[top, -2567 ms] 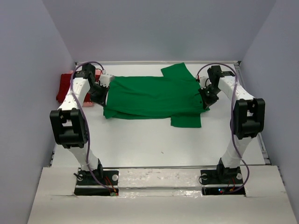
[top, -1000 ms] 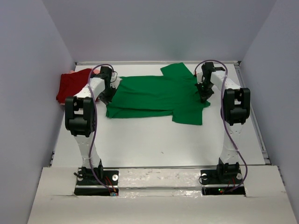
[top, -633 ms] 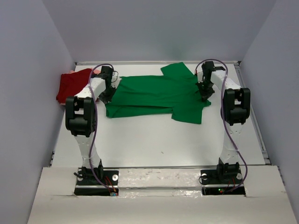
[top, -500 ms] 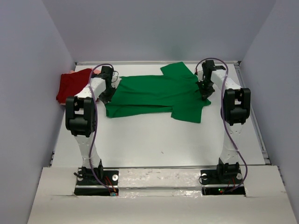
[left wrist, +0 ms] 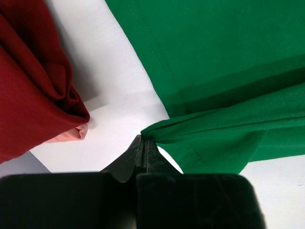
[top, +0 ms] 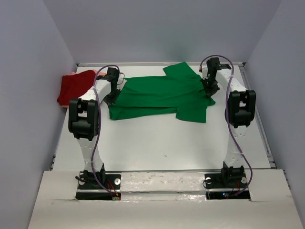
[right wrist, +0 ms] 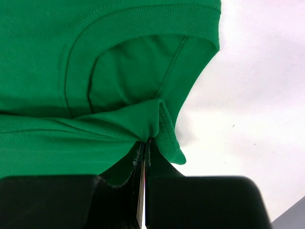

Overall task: Fold and stack the t-shirts
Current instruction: Fold the tshirt

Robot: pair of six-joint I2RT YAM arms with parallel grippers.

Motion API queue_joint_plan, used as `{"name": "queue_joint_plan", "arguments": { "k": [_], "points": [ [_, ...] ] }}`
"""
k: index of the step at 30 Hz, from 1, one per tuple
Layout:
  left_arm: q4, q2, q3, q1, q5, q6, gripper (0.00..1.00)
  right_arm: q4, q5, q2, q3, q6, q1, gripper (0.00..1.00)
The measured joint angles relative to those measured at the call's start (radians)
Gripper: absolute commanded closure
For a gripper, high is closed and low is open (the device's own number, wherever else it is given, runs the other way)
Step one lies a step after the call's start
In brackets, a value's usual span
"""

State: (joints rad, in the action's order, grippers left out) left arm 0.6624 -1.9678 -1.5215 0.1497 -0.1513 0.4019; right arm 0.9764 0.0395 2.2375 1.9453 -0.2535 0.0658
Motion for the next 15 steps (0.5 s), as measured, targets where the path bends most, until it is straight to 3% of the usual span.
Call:
{"name": "queue_joint_plan", "arguments": {
  "k": [3, 8, 9, 10, 13, 15],
  "points": [
    [-0.013, 0.0, 0.0, 0.01, -0.023, 0.0, 1.0, 0.0, 0.001, 0.013, 0.023, 0.0, 0.0, 0.91],
    [-0.039, 0.0, 0.0, 0.019, -0.064, 0.0, 0.91, 0.0, 0.003, 0.037, 0.031, -0.005, 0.0, 0.67],
    [-0.04, 0.0, 0.0, 0.02, -0.068, -0.001, 0.87, 0.0, 0.004, 0.042, 0.032, -0.006, 0.0, 0.62],
    [-0.041, -0.002, 0.0, 0.02, -0.074, -0.001, 0.78, 0.0, 0.005, 0.048, 0.033, -0.006, 0.0, 0.51],
    [-0.045, -0.014, 0.0, 0.021, -0.091, -0.005, 0.68, 0.001, 0.007, 0.059, 0.033, -0.008, 0.0, 0.31],
    [-0.045, -0.027, 0.0, 0.023, -0.106, -0.007, 0.6, 0.002, 0.01, 0.061, 0.033, -0.014, 0.0, 0.3]
  ]
}}
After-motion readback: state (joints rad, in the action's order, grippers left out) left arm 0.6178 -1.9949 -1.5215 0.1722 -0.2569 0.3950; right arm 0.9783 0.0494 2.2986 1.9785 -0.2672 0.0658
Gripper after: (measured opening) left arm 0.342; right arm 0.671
